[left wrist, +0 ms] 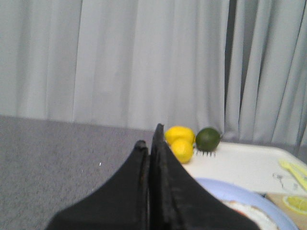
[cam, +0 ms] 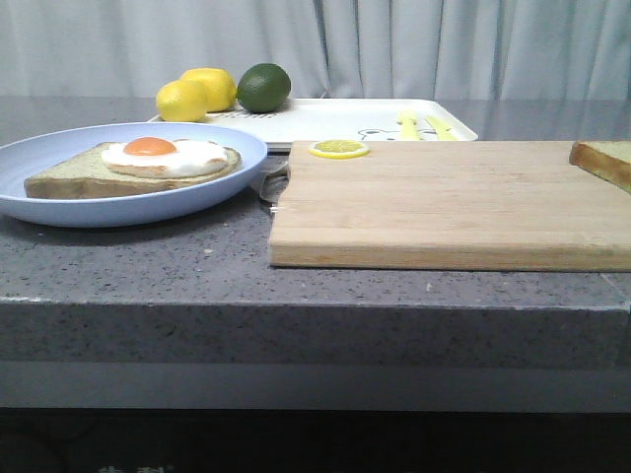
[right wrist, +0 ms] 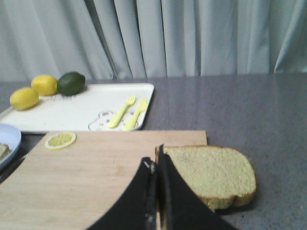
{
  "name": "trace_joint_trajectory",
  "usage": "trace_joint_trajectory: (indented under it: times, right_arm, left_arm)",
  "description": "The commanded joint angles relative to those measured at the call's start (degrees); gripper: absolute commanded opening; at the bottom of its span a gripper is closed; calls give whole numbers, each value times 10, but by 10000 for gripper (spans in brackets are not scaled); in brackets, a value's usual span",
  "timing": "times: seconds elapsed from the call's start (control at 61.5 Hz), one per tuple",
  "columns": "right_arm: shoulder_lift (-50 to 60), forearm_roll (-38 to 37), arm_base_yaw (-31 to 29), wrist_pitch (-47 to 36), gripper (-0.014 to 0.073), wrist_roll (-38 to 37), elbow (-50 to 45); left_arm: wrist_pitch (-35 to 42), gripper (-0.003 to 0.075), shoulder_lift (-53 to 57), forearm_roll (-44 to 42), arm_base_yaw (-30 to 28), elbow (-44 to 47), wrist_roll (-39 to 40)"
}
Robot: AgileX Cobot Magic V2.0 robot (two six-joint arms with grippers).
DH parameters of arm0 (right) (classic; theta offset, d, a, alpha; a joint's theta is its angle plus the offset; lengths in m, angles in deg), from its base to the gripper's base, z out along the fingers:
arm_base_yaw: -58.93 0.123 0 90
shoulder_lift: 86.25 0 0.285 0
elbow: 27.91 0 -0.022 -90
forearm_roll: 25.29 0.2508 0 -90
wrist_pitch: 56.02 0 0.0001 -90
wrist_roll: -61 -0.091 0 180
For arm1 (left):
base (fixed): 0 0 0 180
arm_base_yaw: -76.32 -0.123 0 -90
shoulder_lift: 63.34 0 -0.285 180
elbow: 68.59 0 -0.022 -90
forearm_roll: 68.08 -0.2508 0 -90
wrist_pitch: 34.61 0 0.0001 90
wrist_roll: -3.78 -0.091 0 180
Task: Place bread and move sandwich to tray
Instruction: 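Lower the right gripper to the bread slice beside the cutting board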
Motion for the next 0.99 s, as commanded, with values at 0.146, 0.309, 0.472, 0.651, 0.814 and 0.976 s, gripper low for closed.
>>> trace_joint_trajectory:
  times: [0.146, 0.309, 0.472, 0.651, 0.814, 0.976]
  right_arm:
    - [-97, 0, 1, -23, -60, 1, 45]
    - [-99, 0, 1, -23, -31, 1, 45]
    - [-99, 0, 1, -23, 186, 1, 45]
    - [-99, 0, 1, -28, 521, 1, 43]
    - [-102, 0, 1, -54, 595, 1, 42]
    - [-167, 0, 0, -12, 594, 1, 106]
  left_arm:
    - [-15, -20, -131, -12, -1, -78, 4]
    - [-5, -20, -138, -12, -1, -79, 4]
    - [-5, 34, -138, -12, -1, -79, 4]
    - [-5, 461, -141, -12, -1, -79, 4]
    - [-5, 590, -141, -12, -1, -79, 4]
    - [-5, 548, -141, -12, -1, -79, 4]
